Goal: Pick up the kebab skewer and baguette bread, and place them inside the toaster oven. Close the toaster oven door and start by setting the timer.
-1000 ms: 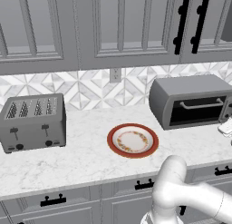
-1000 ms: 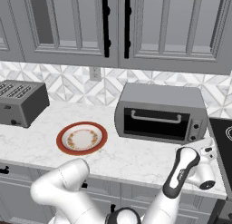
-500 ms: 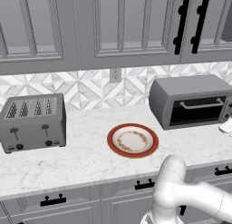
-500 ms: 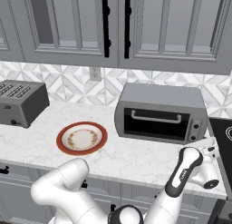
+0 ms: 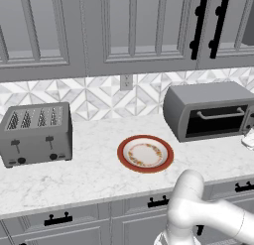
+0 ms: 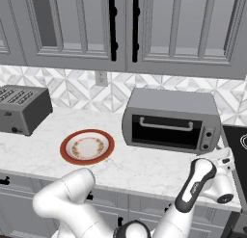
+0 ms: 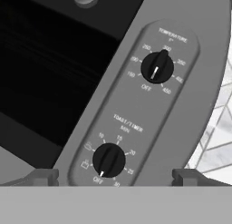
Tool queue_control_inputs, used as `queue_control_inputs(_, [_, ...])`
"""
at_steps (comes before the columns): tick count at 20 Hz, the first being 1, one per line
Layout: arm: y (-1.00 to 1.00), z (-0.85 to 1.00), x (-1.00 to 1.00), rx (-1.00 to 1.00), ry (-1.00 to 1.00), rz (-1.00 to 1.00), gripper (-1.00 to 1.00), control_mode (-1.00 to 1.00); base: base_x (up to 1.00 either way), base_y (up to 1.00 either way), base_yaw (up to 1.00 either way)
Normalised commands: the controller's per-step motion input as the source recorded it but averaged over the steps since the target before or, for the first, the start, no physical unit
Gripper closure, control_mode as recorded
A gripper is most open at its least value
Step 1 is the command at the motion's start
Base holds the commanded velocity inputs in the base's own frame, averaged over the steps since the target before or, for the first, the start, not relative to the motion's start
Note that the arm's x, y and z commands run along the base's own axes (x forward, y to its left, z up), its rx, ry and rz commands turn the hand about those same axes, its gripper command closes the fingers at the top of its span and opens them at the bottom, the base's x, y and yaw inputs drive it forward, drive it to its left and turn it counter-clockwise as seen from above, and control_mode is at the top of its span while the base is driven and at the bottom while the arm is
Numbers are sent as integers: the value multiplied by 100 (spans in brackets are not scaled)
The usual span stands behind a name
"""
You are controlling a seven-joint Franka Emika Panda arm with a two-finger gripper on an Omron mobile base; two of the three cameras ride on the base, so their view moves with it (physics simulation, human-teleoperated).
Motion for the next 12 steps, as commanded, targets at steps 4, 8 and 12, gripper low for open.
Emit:
queue_control_inputs(4, [12, 0, 0, 0, 0, -11, -100, -100, 0, 0, 0])
queue_control_inputs(8, [4, 0, 2, 0, 0, -12, -100, -100, 0, 0, 0])
queue_control_inputs(12, [0, 0, 2, 0, 0, -8, -100, -100, 0, 0, 0])
